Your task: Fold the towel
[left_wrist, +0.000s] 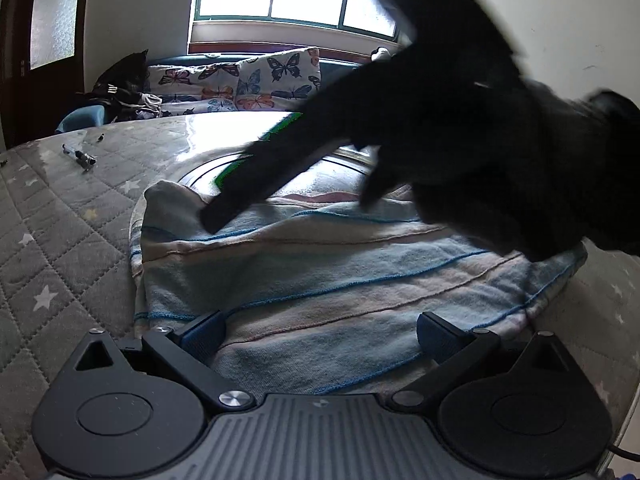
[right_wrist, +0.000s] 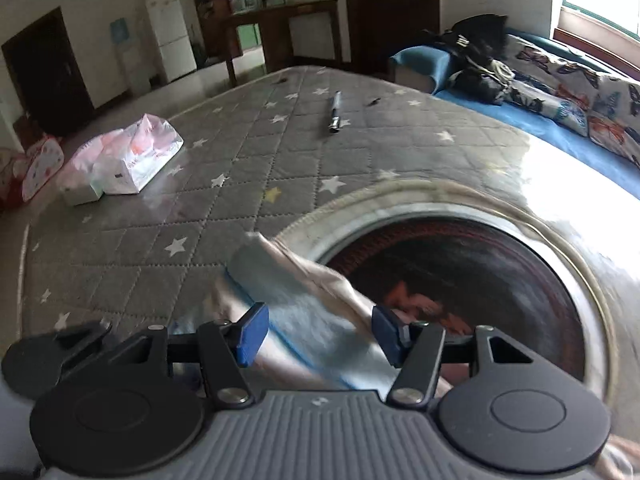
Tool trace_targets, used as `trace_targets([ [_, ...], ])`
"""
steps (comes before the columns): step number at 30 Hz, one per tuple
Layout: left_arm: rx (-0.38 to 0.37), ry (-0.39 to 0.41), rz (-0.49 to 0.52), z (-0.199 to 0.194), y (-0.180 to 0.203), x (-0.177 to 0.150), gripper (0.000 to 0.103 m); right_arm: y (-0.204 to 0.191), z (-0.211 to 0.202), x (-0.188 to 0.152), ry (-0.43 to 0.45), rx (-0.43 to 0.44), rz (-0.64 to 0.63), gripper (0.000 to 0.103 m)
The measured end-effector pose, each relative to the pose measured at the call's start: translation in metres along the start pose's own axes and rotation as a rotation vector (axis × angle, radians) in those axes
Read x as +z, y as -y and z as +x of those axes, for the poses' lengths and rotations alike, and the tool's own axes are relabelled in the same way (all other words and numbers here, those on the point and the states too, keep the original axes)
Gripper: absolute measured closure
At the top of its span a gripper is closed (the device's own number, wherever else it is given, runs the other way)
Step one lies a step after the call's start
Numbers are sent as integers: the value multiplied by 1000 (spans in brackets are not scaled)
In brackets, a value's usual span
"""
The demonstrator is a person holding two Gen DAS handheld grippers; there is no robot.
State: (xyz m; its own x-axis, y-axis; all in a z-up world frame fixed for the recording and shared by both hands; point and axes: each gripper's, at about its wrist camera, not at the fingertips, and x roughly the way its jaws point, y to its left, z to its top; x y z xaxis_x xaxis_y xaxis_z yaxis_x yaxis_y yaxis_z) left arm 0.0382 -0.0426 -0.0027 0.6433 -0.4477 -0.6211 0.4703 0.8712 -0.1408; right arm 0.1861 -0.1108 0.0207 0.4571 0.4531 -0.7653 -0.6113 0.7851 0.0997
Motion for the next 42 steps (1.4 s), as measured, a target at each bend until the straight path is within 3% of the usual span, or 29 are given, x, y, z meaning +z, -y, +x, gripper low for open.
trace_targets([
  [7, -17, 6, 18, -1, -1, -4, 0, -6, 42, 18, -15, -54, -13, 41],
  [12, -26, 0, 2, -4, -7, 0, 0, 14, 8, 26, 61, -53, 49, 41],
  [16, 12, 45, -34, -15, -20, 14, 0, 32, -24, 16, 72, -111, 44, 37],
  [22, 117, 98, -77, -12, -42, 51, 0, 61, -62, -34, 50, -247, 102, 33],
  [24, 146, 96, -75, -5, -48, 62, 0, 64, -69, -49, 54, -256, 130, 32],
  [31, 197, -3, 28, 37, -59, 91, 0, 72, -93, -101, 69, -278, 229, 27],
  [37, 175, -128, 151, 74, -59, 97, 1, 76, -104, -135, 63, -302, 272, 24],
  [42, 263, -168, 168, 93, -63, 96, 5, 76, -104, -139, 69, -306, 268, 23],
])
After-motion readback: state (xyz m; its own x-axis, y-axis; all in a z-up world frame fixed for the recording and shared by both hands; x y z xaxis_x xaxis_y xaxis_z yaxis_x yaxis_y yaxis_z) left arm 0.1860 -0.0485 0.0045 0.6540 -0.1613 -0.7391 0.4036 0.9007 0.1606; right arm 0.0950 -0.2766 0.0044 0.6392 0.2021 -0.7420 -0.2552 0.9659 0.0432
